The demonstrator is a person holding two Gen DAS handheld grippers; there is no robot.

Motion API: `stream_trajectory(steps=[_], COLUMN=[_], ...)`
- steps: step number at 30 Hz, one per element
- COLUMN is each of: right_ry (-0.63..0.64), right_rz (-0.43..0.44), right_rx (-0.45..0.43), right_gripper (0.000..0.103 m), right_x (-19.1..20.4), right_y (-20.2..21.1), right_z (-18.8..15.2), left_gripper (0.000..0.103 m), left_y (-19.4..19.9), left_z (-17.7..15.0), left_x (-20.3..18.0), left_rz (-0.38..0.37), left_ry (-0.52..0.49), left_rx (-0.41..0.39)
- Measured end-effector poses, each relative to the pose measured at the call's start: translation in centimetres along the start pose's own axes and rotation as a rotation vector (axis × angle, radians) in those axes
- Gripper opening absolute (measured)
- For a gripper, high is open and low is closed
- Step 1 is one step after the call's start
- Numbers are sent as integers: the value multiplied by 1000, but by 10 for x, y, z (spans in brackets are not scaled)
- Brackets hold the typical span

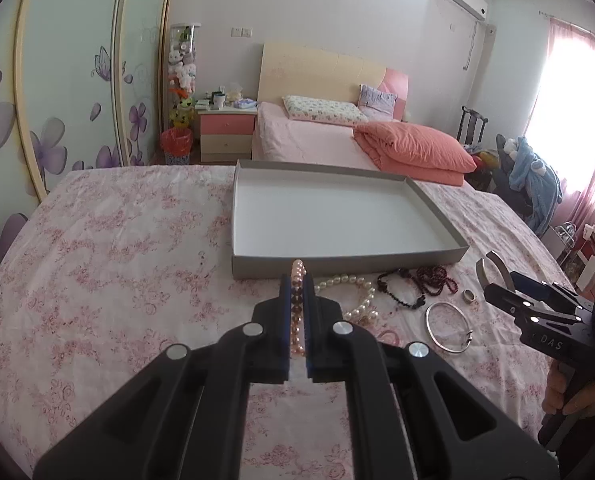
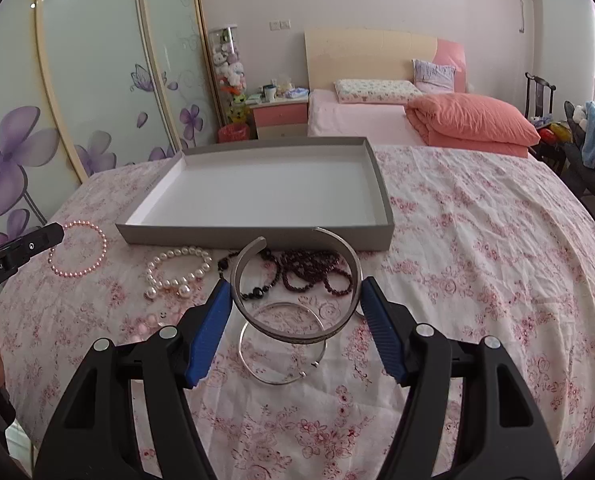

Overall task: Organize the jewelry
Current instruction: 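Carry both bracelets into the grey tray and open both tools to release them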

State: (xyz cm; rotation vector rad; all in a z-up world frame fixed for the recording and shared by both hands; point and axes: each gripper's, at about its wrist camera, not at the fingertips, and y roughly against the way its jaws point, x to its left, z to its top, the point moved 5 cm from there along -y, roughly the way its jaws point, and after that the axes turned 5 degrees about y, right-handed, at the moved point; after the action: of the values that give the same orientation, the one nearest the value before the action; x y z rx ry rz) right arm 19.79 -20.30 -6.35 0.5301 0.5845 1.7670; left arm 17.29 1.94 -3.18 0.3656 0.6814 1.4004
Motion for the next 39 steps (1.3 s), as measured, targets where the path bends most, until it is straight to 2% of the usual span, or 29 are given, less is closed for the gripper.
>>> stream_trajectory(steps=[11, 20, 33, 39], right_ry=[2, 12, -10, -28], right_rz=[-28, -56, -78, -58], right_rx=[-150, -200, -171, -85], right_gripper=[66, 67, 67, 67], right_x=[2, 0, -15, -19], right_y=[15, -5, -66, -102], right_z=[32, 62, 96, 100], left_gripper=[7, 7, 7, 7], left_y=[14, -9, -70, -102], left_z=[19, 45, 78, 82], left_x=[-22, -37, -32, -28], left_rz=[56, 73, 78, 66], left_ry=[-49, -102, -83, -54], left_rx=[-109, -153, -139, -95])
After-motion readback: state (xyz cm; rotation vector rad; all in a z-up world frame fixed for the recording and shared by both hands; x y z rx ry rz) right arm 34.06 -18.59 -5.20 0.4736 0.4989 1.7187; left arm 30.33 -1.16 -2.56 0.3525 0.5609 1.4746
